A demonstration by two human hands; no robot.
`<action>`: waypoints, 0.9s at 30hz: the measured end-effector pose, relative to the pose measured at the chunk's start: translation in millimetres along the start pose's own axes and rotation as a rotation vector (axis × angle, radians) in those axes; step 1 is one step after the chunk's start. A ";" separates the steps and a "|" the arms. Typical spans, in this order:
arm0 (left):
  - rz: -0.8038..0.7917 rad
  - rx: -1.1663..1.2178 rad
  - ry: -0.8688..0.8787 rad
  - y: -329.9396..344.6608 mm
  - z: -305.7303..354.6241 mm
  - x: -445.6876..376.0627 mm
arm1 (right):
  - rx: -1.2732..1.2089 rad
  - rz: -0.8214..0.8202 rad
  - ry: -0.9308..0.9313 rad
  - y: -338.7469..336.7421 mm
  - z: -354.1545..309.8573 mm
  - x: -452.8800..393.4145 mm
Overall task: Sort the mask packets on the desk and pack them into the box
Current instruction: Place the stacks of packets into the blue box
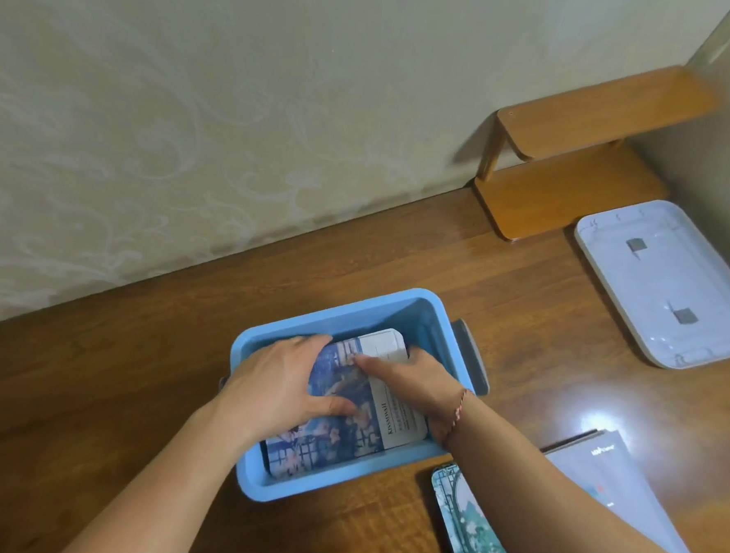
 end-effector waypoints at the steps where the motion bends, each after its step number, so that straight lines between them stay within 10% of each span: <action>1: 0.019 0.005 0.006 -0.3 -0.8 0.4 | -0.011 0.004 -0.003 0.1 1.6 1.2; 16: 0.124 -0.018 0.095 0.8 0.0 1.3 | 0.288 0.089 -0.278 -15.0 -26.3 51.7; 20: 0.086 -0.022 0.086 3.4 -4.5 -1.9 | 0.001 0.461 -0.624 -77.0 -22.6 105.0; 27: 0.149 0.023 0.048 -0.5 -5.2 5.4 | 0.013 0.614 -0.493 -114.8 21.5 83.8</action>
Point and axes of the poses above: each hand's wrist, its own x-axis away from the middle knuckle, its own y-axis out of the palm, z = x × y, the point moved 7 cm from there along -x, towards the middle knuckle, and after that the axes turned 5 degrees about z, right-handed, at the moved point
